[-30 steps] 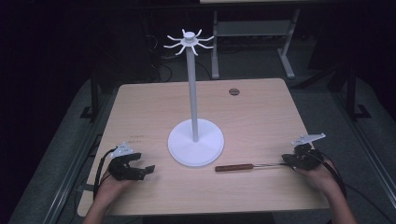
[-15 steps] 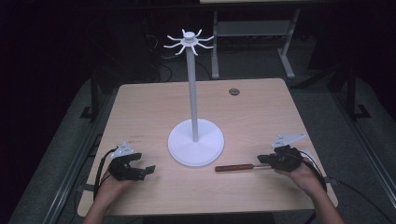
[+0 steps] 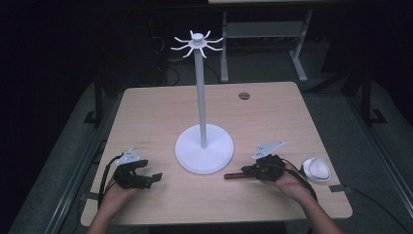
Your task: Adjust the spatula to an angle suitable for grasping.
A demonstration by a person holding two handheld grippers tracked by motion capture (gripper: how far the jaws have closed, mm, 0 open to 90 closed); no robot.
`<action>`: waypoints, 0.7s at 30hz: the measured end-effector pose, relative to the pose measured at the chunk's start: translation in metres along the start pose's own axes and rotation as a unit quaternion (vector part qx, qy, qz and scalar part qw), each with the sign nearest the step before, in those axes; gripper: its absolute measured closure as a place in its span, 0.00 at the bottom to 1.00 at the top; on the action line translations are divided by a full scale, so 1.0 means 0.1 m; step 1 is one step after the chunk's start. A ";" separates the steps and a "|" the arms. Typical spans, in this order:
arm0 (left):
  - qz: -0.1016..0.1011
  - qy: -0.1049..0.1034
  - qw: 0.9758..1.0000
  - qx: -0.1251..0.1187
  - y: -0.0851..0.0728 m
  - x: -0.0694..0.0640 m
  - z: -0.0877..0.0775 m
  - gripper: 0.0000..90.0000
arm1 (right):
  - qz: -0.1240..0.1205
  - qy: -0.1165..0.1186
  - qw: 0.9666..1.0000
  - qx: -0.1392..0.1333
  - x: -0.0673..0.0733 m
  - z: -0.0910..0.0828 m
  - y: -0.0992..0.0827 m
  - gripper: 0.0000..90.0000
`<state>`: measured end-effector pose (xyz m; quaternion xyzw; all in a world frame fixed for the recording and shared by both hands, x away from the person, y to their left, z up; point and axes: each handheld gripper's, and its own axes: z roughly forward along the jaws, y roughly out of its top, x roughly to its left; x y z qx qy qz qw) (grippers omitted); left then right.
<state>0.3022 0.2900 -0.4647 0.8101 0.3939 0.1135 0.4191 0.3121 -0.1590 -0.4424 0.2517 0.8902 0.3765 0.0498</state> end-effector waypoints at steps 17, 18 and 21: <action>0.002 -0.001 1.000 0.001 0.00 0.00 -0.01 0.14 | -0.047 0.012 0.999 0.011 0.19 0.34 0.26 1.00; 0.002 -0.001 1.000 0.001 0.00 0.00 -0.01 0.14 | -0.043 0.012 0.999 0.012 0.19 0.34 0.26 1.00; 0.003 -0.001 1.000 0.001 0.00 0.00 -0.01 0.14 | -0.051 0.006 0.999 0.017 0.18 0.35 0.26 1.00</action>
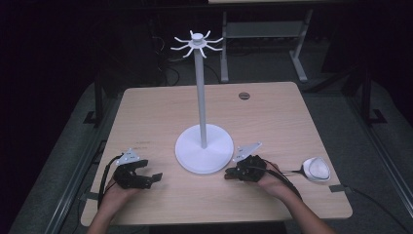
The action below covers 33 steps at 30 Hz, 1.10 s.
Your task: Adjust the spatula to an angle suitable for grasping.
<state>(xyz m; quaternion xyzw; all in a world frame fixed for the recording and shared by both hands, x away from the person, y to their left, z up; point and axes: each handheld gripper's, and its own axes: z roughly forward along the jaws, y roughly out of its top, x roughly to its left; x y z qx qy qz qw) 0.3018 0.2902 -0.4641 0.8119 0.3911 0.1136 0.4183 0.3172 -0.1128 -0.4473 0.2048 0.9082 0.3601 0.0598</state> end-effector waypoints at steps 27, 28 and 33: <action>-0.004 -0.002 1.000 0.000 0.00 0.00 0.02 0.14 | 0.001 -0.035 0.999 0.011 -0.05 -0.01 -0.04 1.00; -0.004 -0.002 1.000 0.000 0.00 -0.01 0.02 0.14 | -0.001 -0.039 0.999 0.011 -0.05 -0.01 -0.04 1.00; -0.004 -0.002 1.000 0.000 0.00 -0.01 0.02 0.14 | 0.007 -0.045 0.999 0.007 -0.10 -0.02 -0.05 1.00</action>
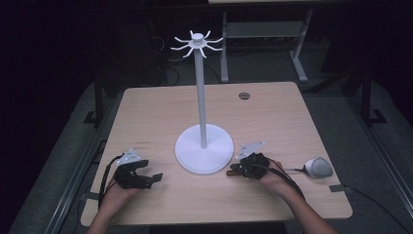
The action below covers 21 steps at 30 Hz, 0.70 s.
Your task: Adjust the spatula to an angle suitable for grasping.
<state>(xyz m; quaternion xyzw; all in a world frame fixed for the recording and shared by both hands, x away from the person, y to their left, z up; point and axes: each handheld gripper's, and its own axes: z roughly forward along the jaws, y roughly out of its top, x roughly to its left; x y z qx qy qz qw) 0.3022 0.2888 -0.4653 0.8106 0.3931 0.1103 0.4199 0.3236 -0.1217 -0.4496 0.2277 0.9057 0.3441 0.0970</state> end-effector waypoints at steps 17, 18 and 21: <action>0.002 0.002 1.000 -0.001 0.00 0.00 -0.01 0.14 | 0.007 0.010 1.000 -0.013 -0.03 -0.10 -0.06 1.00; 0.002 0.002 1.000 -0.001 0.00 0.01 -0.01 0.14 | 0.007 0.017 1.000 -0.014 -0.01 -0.10 -0.05 1.00; 0.003 0.002 1.000 0.000 0.00 0.00 -0.01 0.14 | -0.006 0.028 1.000 -0.007 0.03 -0.04 -0.05 1.00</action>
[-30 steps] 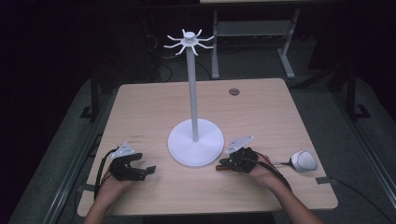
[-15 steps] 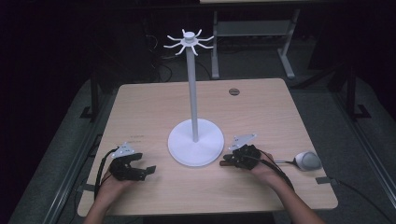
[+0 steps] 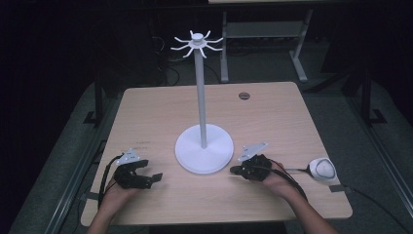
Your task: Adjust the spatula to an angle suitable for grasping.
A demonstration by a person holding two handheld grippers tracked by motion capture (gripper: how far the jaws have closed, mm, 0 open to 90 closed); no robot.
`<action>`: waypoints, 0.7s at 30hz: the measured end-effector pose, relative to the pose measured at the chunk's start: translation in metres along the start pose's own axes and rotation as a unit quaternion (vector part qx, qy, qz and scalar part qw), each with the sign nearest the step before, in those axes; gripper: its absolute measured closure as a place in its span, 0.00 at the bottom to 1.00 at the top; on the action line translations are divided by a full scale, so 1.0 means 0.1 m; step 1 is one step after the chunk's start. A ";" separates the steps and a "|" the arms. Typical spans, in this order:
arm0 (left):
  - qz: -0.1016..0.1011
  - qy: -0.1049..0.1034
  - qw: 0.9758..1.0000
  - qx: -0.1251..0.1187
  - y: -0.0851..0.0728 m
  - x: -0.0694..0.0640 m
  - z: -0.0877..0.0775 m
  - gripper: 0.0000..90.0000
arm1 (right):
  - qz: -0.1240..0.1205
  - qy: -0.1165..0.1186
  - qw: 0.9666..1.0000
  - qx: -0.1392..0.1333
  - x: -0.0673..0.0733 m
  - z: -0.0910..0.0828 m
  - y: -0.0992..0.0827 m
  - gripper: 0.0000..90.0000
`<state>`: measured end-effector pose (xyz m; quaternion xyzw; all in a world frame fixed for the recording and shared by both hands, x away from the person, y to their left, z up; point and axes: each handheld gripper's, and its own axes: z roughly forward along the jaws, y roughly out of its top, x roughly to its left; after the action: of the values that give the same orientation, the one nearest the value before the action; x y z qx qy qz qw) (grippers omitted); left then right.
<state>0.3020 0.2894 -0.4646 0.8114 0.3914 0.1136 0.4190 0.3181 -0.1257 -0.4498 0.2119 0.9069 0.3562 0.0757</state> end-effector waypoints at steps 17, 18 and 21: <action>-0.001 0.000 1.000 0.000 0.00 0.00 -0.01 0.14 | 0.018 -0.045 0.999 0.022 -0.21 0.07 -0.05 1.00; 0.000 0.000 1.000 0.001 0.00 0.00 -0.01 0.14 | 0.021 -0.045 0.999 0.022 -0.22 0.07 -0.05 1.00; 0.000 0.000 1.000 0.001 0.00 0.00 -0.01 0.14 | 0.022 -0.055 0.998 0.026 -0.24 0.07 -0.05 1.00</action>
<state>0.3019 0.2898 -0.4640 0.8118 0.3916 0.1133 0.4181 0.3402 -0.1351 -0.4590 0.2530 0.9054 0.3220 0.1123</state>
